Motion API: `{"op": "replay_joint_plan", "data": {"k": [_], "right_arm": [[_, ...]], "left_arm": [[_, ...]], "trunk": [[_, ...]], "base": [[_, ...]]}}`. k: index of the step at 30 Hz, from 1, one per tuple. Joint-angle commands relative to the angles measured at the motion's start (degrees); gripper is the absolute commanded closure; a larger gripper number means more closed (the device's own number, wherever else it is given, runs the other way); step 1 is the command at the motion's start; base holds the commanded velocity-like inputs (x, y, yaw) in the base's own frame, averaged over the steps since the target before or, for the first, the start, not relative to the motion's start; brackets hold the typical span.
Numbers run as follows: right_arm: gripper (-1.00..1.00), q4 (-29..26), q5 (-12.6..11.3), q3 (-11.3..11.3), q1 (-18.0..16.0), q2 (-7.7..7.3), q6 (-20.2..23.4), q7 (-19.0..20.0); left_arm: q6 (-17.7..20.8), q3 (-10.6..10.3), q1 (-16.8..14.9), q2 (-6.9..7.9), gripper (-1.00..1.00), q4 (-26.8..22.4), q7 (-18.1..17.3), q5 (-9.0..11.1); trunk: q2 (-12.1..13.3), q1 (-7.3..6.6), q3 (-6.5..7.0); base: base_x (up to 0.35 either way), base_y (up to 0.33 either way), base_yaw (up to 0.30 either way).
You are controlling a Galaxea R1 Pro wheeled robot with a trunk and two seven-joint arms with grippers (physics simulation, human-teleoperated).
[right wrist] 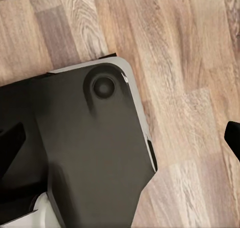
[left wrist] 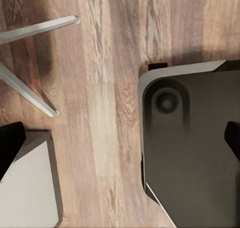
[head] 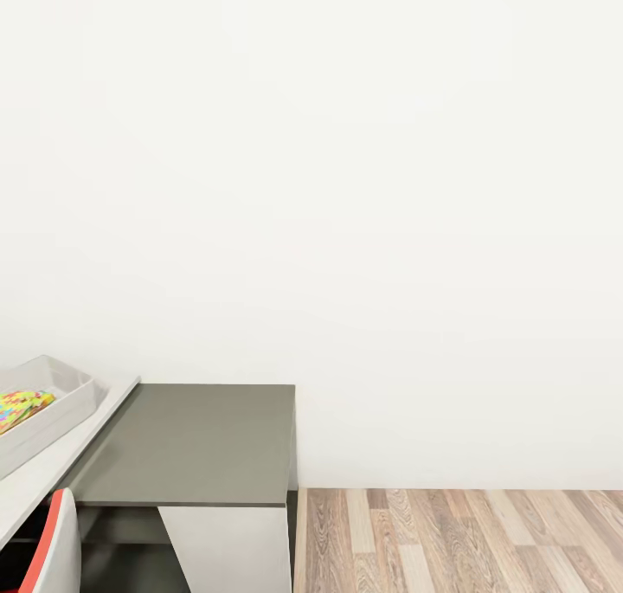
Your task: Put all the toys in the child's room - the three board games (two on the bed and one on the table), the two jigsaw puzzles on the table, and the tennis ball on the table - inside the toy box on the table in the child's room.
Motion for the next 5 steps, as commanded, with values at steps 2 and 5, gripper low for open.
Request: {"op": "replay_joint_plan", "data": {"k": [2,5], "right_arm": [[-1.0,0.0,-0.5,0.0,0.0,0.0,-0.1,0.4],[-1.0,0.0,-0.4,0.0,0.0,0.0,-0.1,0.4]], "left_arm": [[-0.2,0.2,0.0,-0.02,-1.0,0.0,0.3,-0.6],[-0.2,0.3,0.0,-0.08,-1.0,-0.1,0.3,-0.6]], "trunk": [[-0.1,0.02,-0.05],[-0.1,0.02,-0.05]], "base": [[0.0,0.0,0.0],[0.0,0.0,0.0]]}}
